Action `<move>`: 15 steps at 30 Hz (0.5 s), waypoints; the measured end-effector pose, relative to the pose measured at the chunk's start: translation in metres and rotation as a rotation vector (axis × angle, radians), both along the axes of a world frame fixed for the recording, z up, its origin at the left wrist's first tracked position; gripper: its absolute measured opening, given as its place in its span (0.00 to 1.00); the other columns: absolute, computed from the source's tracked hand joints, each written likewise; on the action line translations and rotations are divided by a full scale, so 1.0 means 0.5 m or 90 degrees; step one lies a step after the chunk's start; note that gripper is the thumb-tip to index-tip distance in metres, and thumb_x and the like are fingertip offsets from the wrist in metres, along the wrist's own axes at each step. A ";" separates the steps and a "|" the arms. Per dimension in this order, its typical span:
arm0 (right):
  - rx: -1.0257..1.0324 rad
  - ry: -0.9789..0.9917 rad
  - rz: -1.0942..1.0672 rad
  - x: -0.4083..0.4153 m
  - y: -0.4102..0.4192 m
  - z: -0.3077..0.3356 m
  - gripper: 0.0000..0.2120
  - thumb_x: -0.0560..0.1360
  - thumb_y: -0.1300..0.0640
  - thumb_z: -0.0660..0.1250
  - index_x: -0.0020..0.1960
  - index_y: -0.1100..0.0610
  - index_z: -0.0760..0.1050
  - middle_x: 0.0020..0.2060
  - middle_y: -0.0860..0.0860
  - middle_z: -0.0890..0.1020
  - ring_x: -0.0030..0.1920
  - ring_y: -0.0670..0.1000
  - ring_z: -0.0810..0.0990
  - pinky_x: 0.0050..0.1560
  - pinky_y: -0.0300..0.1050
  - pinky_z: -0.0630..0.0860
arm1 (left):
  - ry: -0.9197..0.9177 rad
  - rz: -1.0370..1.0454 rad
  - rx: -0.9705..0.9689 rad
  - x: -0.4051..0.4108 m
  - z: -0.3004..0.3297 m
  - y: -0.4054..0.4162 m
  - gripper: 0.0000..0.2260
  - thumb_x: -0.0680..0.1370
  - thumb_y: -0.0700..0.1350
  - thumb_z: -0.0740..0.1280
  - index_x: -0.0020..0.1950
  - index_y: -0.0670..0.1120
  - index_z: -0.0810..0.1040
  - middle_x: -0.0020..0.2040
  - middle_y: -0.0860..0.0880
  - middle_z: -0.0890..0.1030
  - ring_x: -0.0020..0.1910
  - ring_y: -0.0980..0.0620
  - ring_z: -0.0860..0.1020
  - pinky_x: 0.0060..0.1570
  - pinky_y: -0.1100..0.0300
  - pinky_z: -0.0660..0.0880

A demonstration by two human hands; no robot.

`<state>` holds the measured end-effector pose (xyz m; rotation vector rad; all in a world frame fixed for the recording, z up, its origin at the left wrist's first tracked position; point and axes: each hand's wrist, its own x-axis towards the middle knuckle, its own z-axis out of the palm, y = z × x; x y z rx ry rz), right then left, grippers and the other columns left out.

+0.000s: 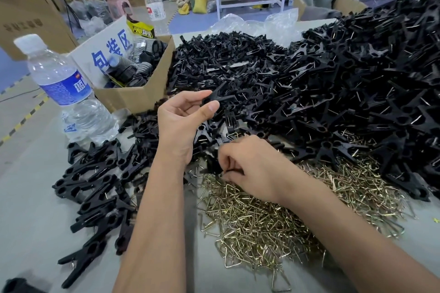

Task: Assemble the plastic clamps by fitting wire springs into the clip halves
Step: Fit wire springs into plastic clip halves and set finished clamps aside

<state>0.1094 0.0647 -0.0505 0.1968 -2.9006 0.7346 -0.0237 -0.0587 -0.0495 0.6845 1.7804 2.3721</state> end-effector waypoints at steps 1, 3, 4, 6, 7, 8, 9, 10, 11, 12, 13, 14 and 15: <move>-0.011 0.031 -0.004 -0.001 0.000 -0.004 0.10 0.78 0.61 0.70 0.45 0.49 0.72 0.34 0.42 0.76 0.38 0.50 0.78 0.45 0.53 0.78 | -0.002 -0.003 0.005 0.001 -0.001 0.001 0.12 0.64 0.44 0.83 0.46 0.50 0.89 0.44 0.46 0.83 0.49 0.44 0.78 0.50 0.55 0.80; -0.034 0.071 -0.010 -0.001 0.004 -0.010 0.08 0.79 0.64 0.67 0.49 0.52 0.72 0.34 0.45 0.79 0.37 0.50 0.79 0.44 0.53 0.78 | -0.008 -0.006 0.019 0.002 -0.002 -0.001 0.12 0.64 0.45 0.82 0.46 0.50 0.89 0.44 0.45 0.83 0.48 0.44 0.78 0.46 0.59 0.80; -0.047 0.078 -0.009 0.000 0.007 -0.013 0.07 0.79 0.64 0.67 0.51 0.53 0.74 0.35 0.46 0.81 0.38 0.48 0.80 0.45 0.51 0.79 | -0.013 -0.004 0.026 0.002 -0.002 -0.002 0.12 0.64 0.45 0.82 0.47 0.49 0.89 0.44 0.45 0.83 0.48 0.43 0.78 0.46 0.60 0.80; -0.078 0.095 -0.012 0.001 0.014 -0.014 0.08 0.79 0.65 0.69 0.56 0.55 0.78 0.36 0.45 0.83 0.38 0.44 0.80 0.44 0.42 0.80 | -0.024 0.005 0.034 -0.002 -0.004 -0.006 0.11 0.66 0.43 0.82 0.47 0.49 0.89 0.44 0.46 0.83 0.48 0.44 0.78 0.46 0.59 0.80; -0.107 0.102 -0.026 0.001 0.019 -0.014 0.11 0.78 0.65 0.70 0.58 0.55 0.80 0.36 0.44 0.83 0.37 0.44 0.80 0.43 0.40 0.80 | -0.031 0.011 0.037 -0.004 -0.004 -0.008 0.10 0.67 0.41 0.82 0.46 0.50 0.89 0.43 0.46 0.83 0.48 0.45 0.78 0.47 0.59 0.80; -0.155 0.103 -0.051 0.001 0.026 -0.013 0.12 0.78 0.66 0.71 0.59 0.55 0.82 0.36 0.43 0.83 0.36 0.45 0.81 0.41 0.40 0.81 | -0.035 0.016 0.039 -0.006 -0.003 -0.010 0.10 0.67 0.41 0.81 0.46 0.50 0.89 0.43 0.46 0.83 0.48 0.45 0.78 0.48 0.58 0.80; -0.221 0.100 -0.081 0.000 0.035 -0.012 0.12 0.78 0.66 0.72 0.58 0.54 0.83 0.36 0.44 0.83 0.35 0.46 0.81 0.38 0.41 0.81 | -0.034 0.019 0.037 -0.009 -0.003 -0.012 0.10 0.67 0.40 0.81 0.46 0.50 0.89 0.44 0.46 0.83 0.49 0.45 0.78 0.51 0.56 0.79; -0.299 0.096 -0.107 0.002 0.046 -0.010 0.11 0.77 0.66 0.72 0.56 0.53 0.85 0.36 0.46 0.84 0.34 0.46 0.82 0.36 0.40 0.81 | -0.027 0.016 0.032 -0.010 -0.003 -0.014 0.10 0.66 0.41 0.81 0.46 0.50 0.89 0.44 0.47 0.84 0.49 0.45 0.79 0.53 0.55 0.79; -0.377 0.096 -0.125 0.003 0.055 -0.008 0.11 0.77 0.65 0.73 0.55 0.53 0.85 0.37 0.47 0.85 0.34 0.46 0.83 0.36 0.39 0.81 | -0.014 0.003 0.025 -0.010 -0.003 -0.015 0.11 0.66 0.41 0.82 0.46 0.51 0.89 0.44 0.48 0.85 0.49 0.47 0.81 0.53 0.56 0.80; -0.451 0.103 -0.138 0.006 0.064 -0.005 0.10 0.77 0.65 0.73 0.54 0.53 0.85 0.38 0.49 0.86 0.34 0.47 0.84 0.37 0.39 0.81 | 0.002 -0.020 0.016 -0.010 -0.004 -0.015 0.12 0.65 0.41 0.83 0.46 0.51 0.89 0.44 0.50 0.86 0.49 0.50 0.83 0.52 0.58 0.80; -0.523 0.111 -0.149 0.007 0.071 -0.003 0.10 0.76 0.65 0.74 0.54 0.53 0.85 0.39 0.52 0.87 0.35 0.48 0.84 0.38 0.39 0.81 | 0.020 -0.045 0.006 -0.008 -0.005 -0.013 0.12 0.65 0.40 0.82 0.46 0.51 0.89 0.45 0.50 0.86 0.47 0.52 0.84 0.50 0.61 0.80; -0.591 0.121 -0.161 0.009 0.077 -0.002 0.10 0.75 0.66 0.75 0.54 0.55 0.84 0.39 0.54 0.87 0.35 0.50 0.85 0.38 0.39 0.82 | 0.035 -0.064 -0.007 -0.006 -0.007 -0.011 0.12 0.66 0.38 0.82 0.46 0.50 0.89 0.45 0.49 0.87 0.47 0.53 0.85 0.49 0.62 0.80; -0.649 0.132 -0.174 0.009 0.082 -0.001 0.10 0.74 0.66 0.76 0.53 0.57 0.84 0.39 0.56 0.87 0.36 0.52 0.85 0.37 0.40 0.82 | 0.046 -0.072 -0.022 -0.005 -0.008 -0.008 0.12 0.66 0.37 0.82 0.46 0.50 0.89 0.45 0.48 0.87 0.46 0.53 0.85 0.49 0.62 0.80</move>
